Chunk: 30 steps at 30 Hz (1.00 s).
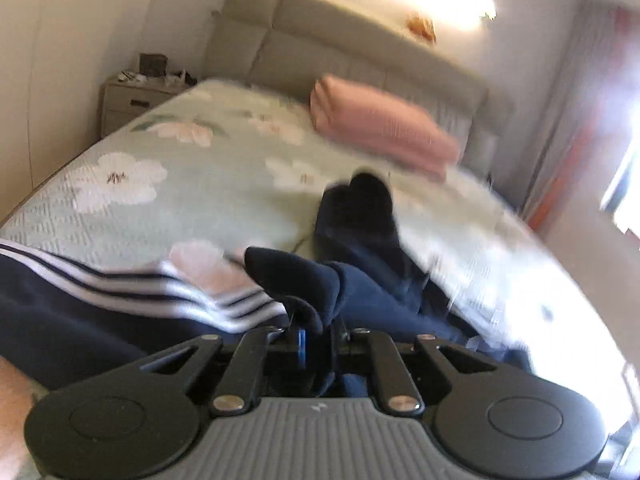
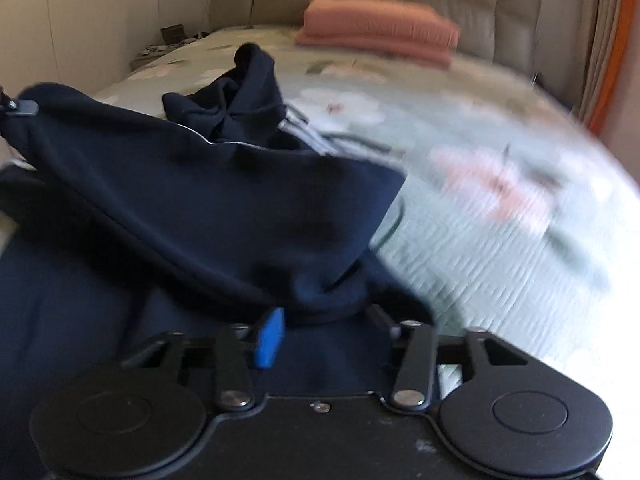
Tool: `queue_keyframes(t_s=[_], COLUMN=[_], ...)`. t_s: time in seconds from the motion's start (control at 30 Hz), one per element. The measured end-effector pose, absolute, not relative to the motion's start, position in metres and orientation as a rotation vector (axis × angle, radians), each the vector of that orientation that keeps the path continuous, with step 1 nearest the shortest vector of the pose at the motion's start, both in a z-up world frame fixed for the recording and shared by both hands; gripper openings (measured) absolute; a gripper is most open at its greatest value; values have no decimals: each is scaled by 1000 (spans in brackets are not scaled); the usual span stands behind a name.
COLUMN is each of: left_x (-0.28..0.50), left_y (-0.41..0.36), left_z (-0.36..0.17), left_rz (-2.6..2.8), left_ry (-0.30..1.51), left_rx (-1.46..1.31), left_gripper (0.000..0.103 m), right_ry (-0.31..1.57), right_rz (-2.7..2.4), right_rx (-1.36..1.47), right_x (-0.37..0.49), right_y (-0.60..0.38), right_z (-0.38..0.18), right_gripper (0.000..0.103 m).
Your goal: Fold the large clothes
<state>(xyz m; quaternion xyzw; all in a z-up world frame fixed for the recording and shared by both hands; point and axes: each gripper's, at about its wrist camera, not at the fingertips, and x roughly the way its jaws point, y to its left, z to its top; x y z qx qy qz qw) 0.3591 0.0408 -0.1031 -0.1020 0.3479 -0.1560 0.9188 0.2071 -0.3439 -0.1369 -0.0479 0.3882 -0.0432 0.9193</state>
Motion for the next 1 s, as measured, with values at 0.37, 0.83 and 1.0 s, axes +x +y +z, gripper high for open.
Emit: queue_keyframes(t_s=[0.37, 0.83, 1.0], left_x=[351, 327, 315], left_y=[44, 43, 34], left_z=[-142, -95, -54], left_rz=[-296, -363, -403], left_ry=[764, 653, 568], left_rx=[-179, -176, -196], left_gripper=[12, 12, 13], right_ry=[821, 933, 927], right_rz=[-196, -100, 68], right_rx=[42, -57, -75], right_x=[267, 208, 178], right_y=[-405, -391, -342], right_z=[-128, -149, -161], right_gripper=[46, 59, 20])
